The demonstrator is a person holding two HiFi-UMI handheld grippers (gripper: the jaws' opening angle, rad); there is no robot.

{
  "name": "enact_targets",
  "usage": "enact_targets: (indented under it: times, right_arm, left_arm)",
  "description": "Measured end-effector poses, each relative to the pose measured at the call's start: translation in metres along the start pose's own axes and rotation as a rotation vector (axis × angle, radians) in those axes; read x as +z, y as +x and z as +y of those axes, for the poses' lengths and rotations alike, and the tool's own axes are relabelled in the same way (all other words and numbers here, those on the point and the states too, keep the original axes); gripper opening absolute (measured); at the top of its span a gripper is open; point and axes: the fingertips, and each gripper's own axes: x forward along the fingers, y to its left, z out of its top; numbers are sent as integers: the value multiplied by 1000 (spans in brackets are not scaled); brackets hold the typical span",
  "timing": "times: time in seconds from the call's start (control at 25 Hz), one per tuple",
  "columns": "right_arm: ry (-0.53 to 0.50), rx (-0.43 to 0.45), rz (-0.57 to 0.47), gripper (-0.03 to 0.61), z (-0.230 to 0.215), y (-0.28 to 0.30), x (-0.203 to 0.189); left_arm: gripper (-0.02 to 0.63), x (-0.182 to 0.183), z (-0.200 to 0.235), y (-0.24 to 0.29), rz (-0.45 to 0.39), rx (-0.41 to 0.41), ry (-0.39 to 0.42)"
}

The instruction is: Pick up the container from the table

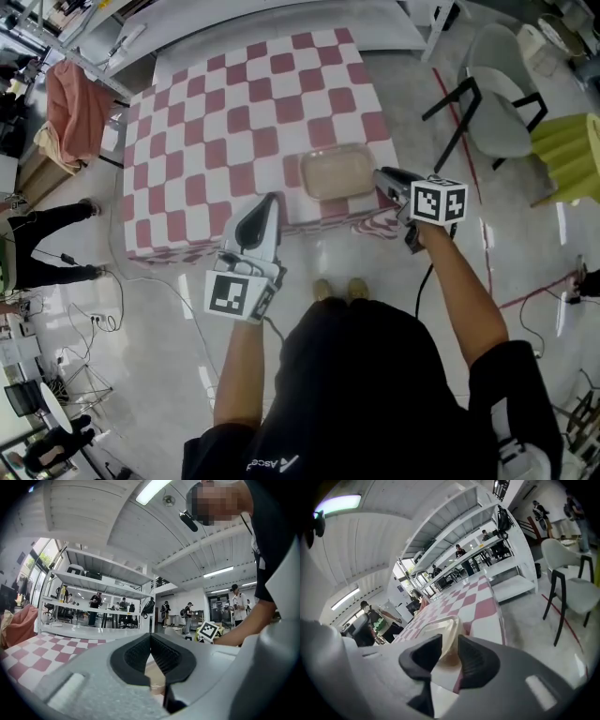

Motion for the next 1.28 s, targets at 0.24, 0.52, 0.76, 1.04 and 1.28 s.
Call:
enact_targets:
  times: [0.24,0.52,0.76,1.04,1.28]
  right_arm:
    - [108,32,30,110,-4,15,-3]
    - [222,68,28,114,-7,16,-4]
    - [330,110,15,77,-7,17,-4]
    - [381,105,-1,50,-3,15,-3]
    - [480,91,-88,49,-1,1,13]
  left_arm:
    - [9,-7,17,3,9,2,-6]
    - [11,-10,26,8,15,13,-21]
    - [9,-14,25,9,18,12,-29]
    - [11,-12,22,5,20,15,-26]
    - [10,-7,20,4,14,16,-17]
